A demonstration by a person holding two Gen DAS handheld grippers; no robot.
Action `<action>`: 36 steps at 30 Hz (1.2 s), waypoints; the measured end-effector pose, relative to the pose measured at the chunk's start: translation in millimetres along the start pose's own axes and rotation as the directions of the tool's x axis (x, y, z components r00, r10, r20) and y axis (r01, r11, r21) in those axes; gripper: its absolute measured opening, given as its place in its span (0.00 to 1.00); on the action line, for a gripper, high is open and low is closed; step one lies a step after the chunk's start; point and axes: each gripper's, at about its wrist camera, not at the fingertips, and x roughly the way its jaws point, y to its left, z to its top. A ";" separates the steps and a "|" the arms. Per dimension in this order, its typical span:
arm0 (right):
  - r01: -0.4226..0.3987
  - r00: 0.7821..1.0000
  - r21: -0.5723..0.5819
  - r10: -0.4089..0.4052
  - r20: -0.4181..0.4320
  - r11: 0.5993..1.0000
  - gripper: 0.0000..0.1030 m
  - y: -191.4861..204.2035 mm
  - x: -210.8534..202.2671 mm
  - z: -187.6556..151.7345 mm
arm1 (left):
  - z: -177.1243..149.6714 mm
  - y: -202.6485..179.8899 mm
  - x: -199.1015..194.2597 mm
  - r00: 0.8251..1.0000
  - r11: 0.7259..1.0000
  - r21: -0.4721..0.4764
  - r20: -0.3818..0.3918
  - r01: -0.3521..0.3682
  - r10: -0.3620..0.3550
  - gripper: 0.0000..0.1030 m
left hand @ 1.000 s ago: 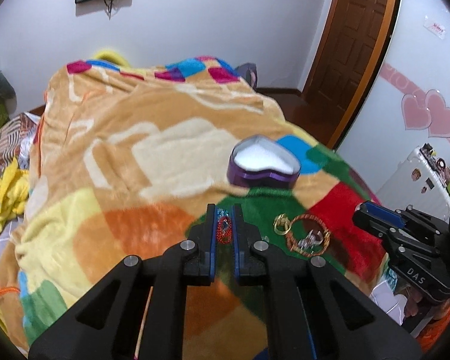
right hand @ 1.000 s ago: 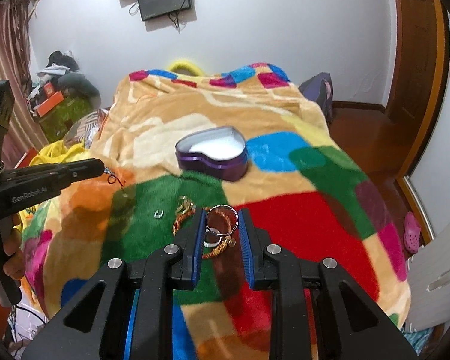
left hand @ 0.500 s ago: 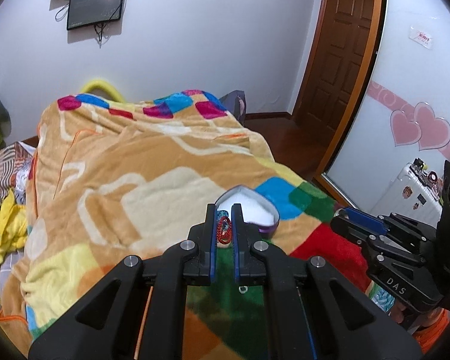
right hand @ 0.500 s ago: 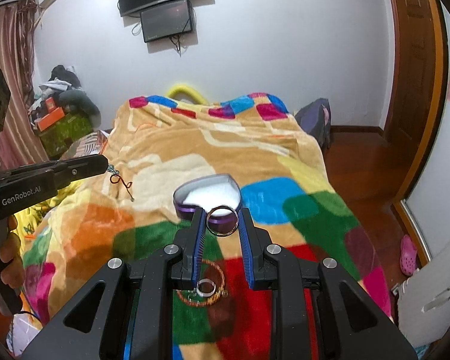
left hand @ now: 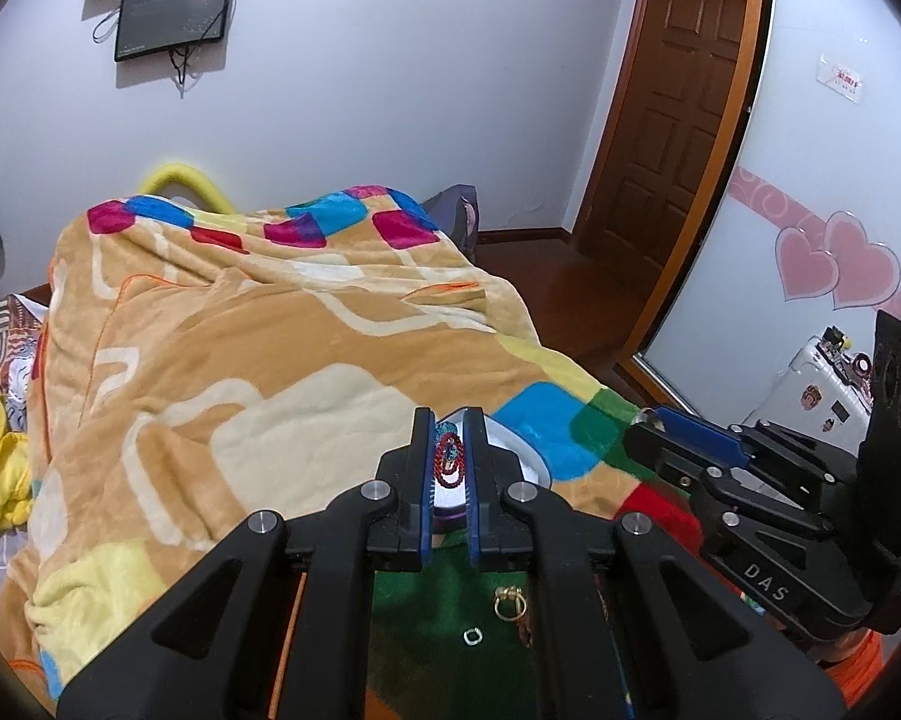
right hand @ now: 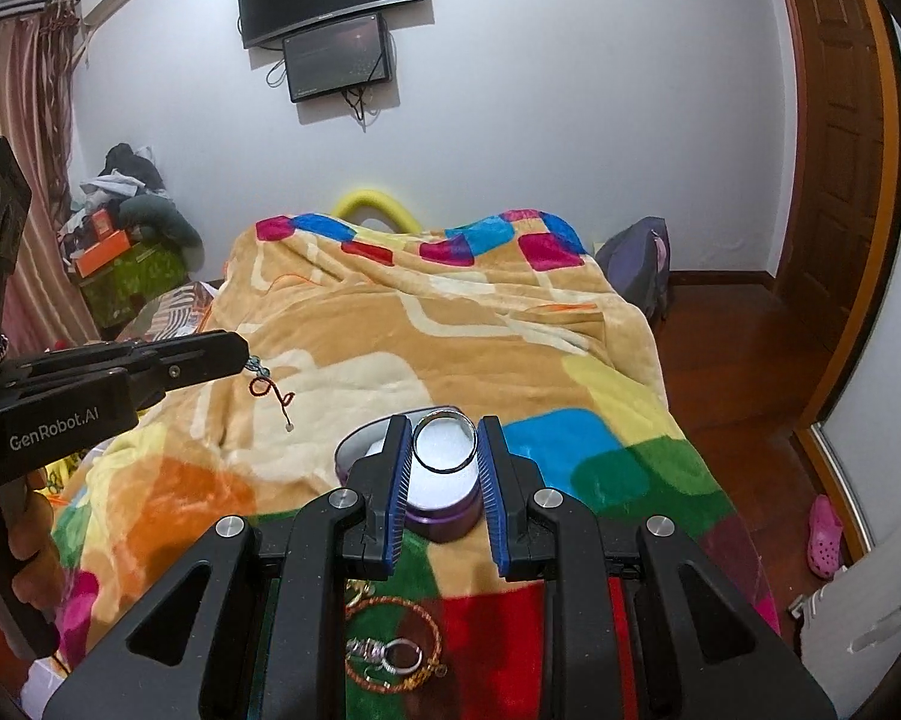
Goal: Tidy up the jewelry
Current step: 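Carry both items into the purple heart tin and open both tools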
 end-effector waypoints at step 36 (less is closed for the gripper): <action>-0.094 0.980 -0.067 0.081 -0.183 0.993 0.20 -6.4 71.5 -5.7 | 0.9 0.5 97.9 0.976 0.996 0.005 -0.203 0.087 -0.084 0.07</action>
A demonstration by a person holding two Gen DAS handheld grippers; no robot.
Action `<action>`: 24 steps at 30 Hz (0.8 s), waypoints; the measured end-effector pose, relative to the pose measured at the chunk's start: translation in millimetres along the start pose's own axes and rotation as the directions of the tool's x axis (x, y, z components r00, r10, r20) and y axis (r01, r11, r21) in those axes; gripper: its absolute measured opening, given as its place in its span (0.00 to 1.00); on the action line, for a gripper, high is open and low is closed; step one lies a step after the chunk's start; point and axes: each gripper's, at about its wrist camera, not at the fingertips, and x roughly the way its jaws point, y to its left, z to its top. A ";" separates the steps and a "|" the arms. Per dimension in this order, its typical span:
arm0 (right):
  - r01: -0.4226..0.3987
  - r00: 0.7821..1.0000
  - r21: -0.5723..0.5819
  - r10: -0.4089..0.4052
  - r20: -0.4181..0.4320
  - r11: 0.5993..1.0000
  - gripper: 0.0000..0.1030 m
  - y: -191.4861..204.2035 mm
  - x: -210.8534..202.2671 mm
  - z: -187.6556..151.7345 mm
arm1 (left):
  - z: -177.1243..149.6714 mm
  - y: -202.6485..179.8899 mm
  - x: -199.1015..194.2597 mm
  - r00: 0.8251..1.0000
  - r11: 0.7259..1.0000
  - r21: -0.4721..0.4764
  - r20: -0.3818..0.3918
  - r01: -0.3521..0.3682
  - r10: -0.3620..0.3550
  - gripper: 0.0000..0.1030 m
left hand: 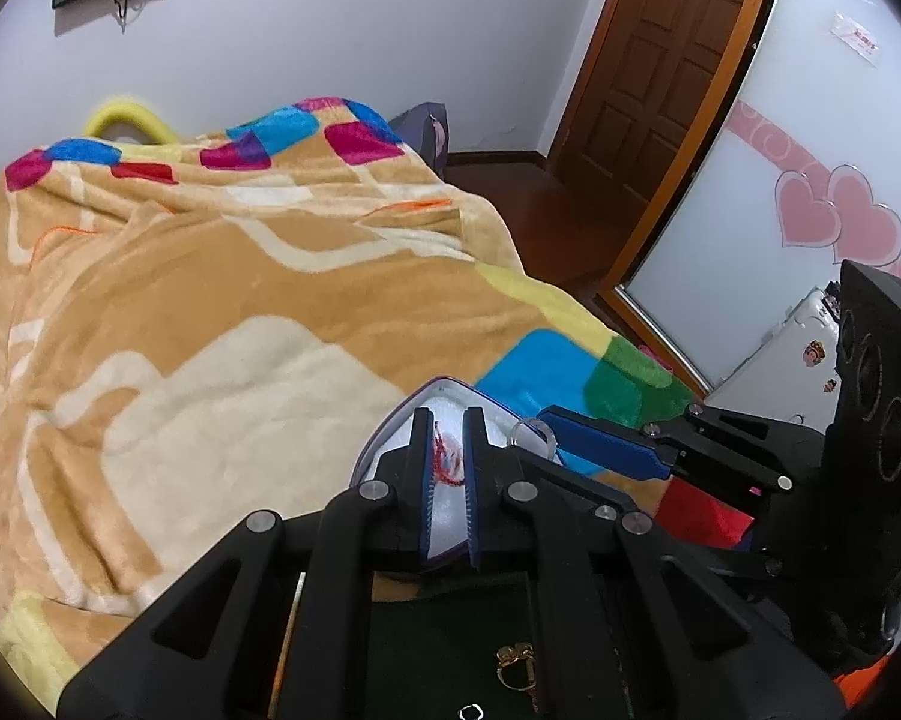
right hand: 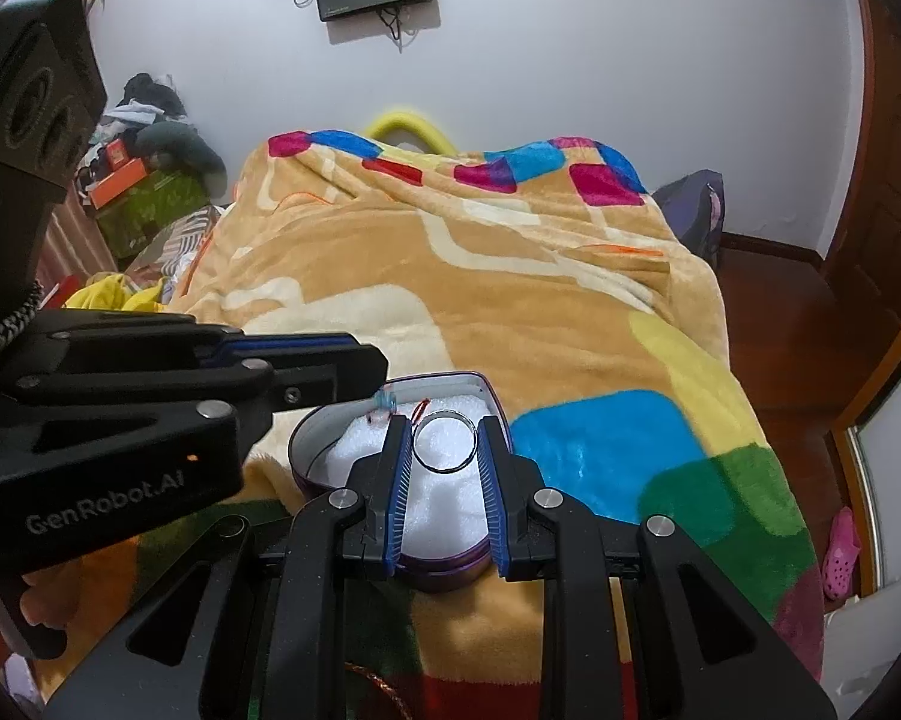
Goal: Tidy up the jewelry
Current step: 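Carry both items into the purple heart tin and open both tools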
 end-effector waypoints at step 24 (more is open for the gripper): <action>0.025 1.000 -0.014 -0.025 -0.014 1.000 0.21 5.9 -11.3 1.6 | 2.4 3.4 -34.3 0.997 0.998 -0.013 0.042 -0.057 0.058 0.19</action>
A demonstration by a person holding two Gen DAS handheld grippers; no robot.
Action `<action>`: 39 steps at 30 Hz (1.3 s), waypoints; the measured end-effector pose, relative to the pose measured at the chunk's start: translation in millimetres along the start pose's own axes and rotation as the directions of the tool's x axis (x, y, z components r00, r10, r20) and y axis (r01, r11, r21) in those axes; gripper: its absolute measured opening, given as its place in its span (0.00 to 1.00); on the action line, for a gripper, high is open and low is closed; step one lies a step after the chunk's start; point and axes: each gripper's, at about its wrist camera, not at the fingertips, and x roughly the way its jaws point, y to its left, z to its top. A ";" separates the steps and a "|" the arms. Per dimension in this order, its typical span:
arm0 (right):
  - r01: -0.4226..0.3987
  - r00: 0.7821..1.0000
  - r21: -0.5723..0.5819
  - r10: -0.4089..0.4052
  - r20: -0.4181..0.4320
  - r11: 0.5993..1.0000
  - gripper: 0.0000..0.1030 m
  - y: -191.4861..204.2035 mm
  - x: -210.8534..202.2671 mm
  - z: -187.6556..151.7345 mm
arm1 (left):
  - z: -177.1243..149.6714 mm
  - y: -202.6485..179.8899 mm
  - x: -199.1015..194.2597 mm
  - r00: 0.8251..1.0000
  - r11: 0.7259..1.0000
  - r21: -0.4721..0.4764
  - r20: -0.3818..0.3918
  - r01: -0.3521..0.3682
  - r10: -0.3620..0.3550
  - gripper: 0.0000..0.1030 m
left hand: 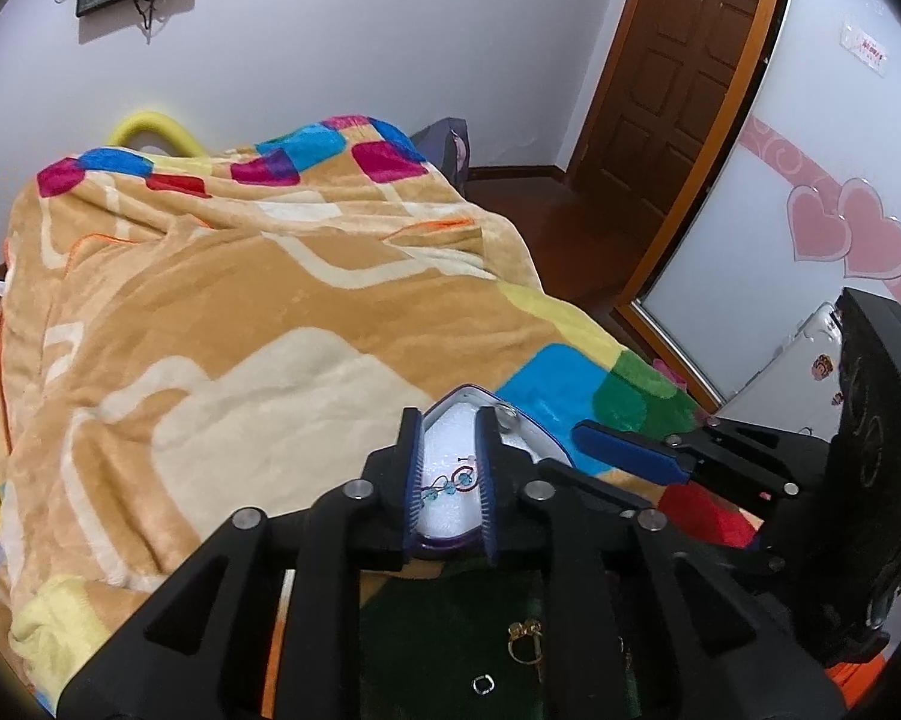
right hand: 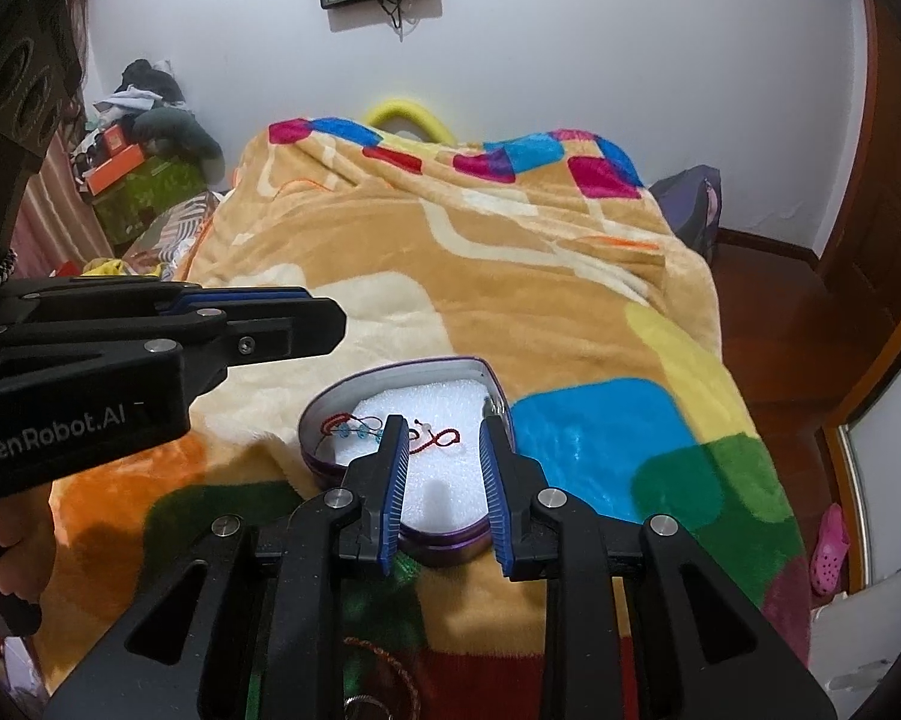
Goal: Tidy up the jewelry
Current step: 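Carry both items into the purple heart tin and open both tools, then withdraw both tools from the tin back toward the remaining jewelry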
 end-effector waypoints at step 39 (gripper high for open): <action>0.084 0.996 0.119 -0.079 -0.040 0.989 0.32 -9.6 -54.1 -66.9 | -103.3 -3.8 -37.2 0.990 0.997 0.048 -0.124 -0.061 0.067 0.37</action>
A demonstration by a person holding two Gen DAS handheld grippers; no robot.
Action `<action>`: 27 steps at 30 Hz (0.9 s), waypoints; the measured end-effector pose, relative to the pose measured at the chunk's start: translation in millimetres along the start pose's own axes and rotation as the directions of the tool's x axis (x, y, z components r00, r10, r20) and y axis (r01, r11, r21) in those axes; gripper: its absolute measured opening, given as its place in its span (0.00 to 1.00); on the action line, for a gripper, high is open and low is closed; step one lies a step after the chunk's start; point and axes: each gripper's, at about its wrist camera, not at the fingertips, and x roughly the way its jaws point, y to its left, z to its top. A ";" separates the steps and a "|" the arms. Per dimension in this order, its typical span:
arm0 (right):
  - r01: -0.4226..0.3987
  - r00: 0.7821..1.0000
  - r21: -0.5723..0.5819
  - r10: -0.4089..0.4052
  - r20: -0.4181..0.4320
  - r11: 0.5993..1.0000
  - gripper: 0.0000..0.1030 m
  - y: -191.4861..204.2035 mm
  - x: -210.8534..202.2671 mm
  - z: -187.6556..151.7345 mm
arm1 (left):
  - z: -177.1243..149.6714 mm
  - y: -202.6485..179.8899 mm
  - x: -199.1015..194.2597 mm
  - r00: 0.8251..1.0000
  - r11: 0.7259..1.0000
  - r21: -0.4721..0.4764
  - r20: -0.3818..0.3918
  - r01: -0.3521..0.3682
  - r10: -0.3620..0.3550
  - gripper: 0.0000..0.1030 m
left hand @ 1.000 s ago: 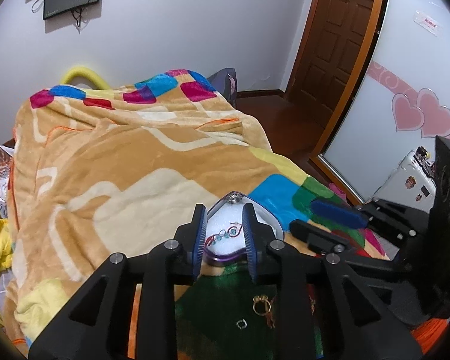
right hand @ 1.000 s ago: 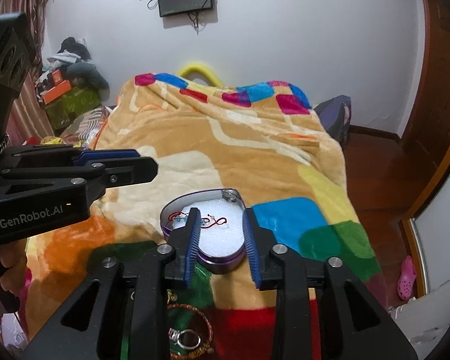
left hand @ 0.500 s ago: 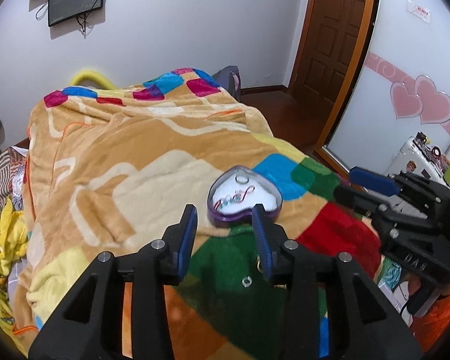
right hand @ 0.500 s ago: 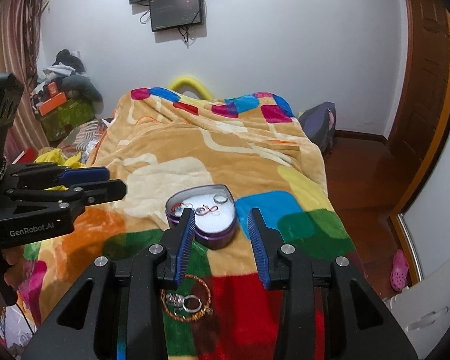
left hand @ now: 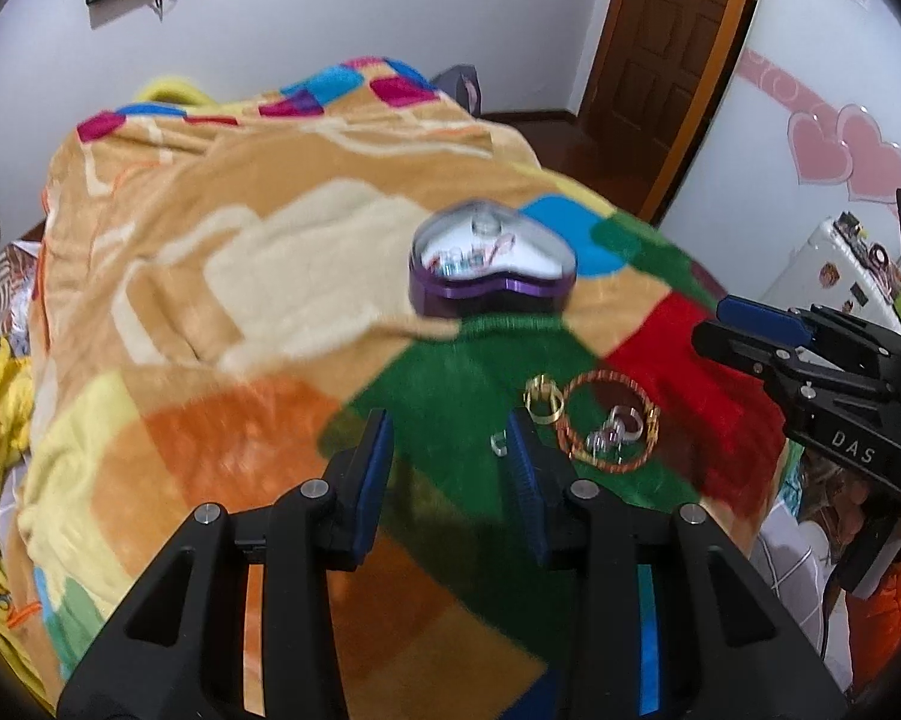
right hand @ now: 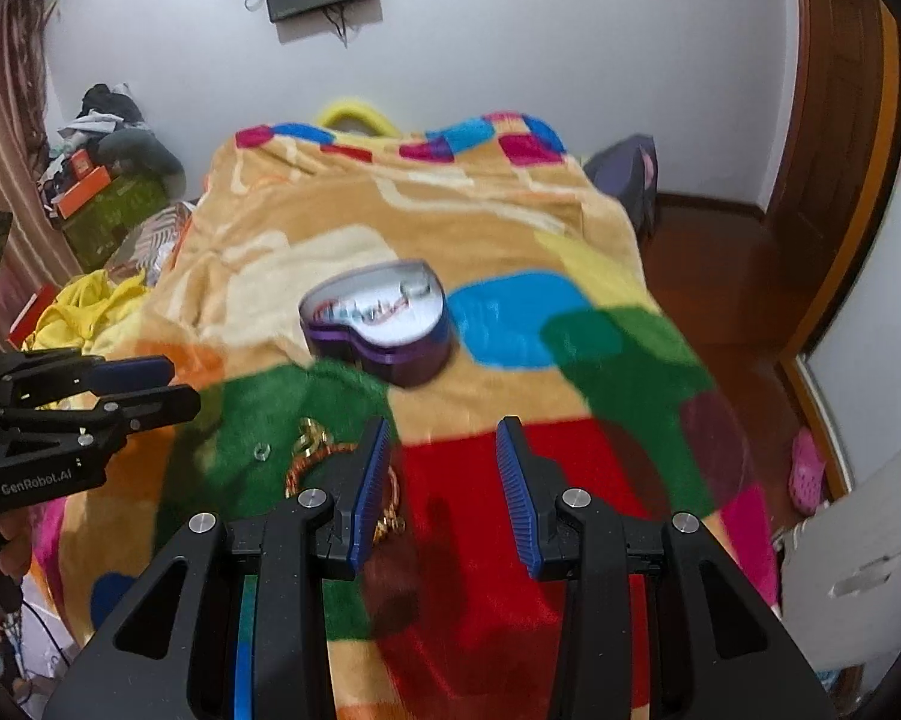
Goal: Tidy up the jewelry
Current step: 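Withdraw both tools from the tin back toward the remaining jewelry, then grasp the small silver ring with the left tool while the right tool grasps the red-gold bracelet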
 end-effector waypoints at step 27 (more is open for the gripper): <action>-0.058 0.994 -0.077 0.051 -0.093 0.995 0.08 17.5 41.3 -19.9 | -10.0 -9.5 46.1 0.993 0.995 -0.036 -0.071 0.097 -0.100 0.12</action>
